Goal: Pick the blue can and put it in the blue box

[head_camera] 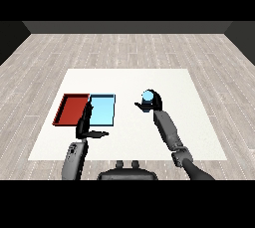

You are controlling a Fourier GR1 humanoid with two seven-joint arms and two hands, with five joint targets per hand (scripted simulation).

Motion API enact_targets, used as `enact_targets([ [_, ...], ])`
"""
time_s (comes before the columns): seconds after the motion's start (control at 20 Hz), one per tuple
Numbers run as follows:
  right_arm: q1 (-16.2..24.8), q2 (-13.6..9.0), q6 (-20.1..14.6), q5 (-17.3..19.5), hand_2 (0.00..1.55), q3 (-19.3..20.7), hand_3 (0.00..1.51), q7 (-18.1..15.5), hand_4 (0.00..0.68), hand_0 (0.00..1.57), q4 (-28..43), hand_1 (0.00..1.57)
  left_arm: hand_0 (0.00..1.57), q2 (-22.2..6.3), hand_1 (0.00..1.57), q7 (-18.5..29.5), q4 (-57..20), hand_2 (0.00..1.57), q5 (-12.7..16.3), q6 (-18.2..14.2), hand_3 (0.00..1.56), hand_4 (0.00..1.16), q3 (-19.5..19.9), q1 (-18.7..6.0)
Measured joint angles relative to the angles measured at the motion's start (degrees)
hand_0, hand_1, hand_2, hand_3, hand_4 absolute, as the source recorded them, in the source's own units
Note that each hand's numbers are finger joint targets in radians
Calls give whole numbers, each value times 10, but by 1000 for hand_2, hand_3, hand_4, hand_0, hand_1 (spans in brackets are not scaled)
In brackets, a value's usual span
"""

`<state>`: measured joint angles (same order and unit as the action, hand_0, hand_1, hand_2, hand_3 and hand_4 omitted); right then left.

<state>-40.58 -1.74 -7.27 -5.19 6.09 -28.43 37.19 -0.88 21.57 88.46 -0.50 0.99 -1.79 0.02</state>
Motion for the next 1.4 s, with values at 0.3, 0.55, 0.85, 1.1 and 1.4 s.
enact_targets([
  [0.3, 92, 12, -4, 11, 1471, -49, 1353, 59, 539, 1448, 165, 1448, 0, 7, 0, -6, -17, 0, -1, -27, 0, 0, -31, -20],
  [0.55, 168, 13, -15, 16, 1462, -96, 1348, 108, 562, 1443, 289, 1443, 0, 8, 0, -34, -11, 0, 9, -45, 0, 0, -57, -43],
  [0.85, 186, 12, -8, 18, 1473, -110, 1382, 119, 560, 1472, 331, 1472, 0, 8, 0, -47, -22, 0, 31, -61, 0, 0, -89, -64],
  [1.1, 165, 13, -19, 19, 1469, -118, 1383, 143, 566, 1443, 342, 1443, 0, 9, 0, -40, -42, 0, 50, -85, 0, 0, -125, -88],
  [1.4, 154, 15, -28, 16, 1469, -135, 1383, 151, 547, 1452, 354, 1452, 0, 9, 0, -46, -56, 0, 55, -95, 0, 0, -148, -111],
])
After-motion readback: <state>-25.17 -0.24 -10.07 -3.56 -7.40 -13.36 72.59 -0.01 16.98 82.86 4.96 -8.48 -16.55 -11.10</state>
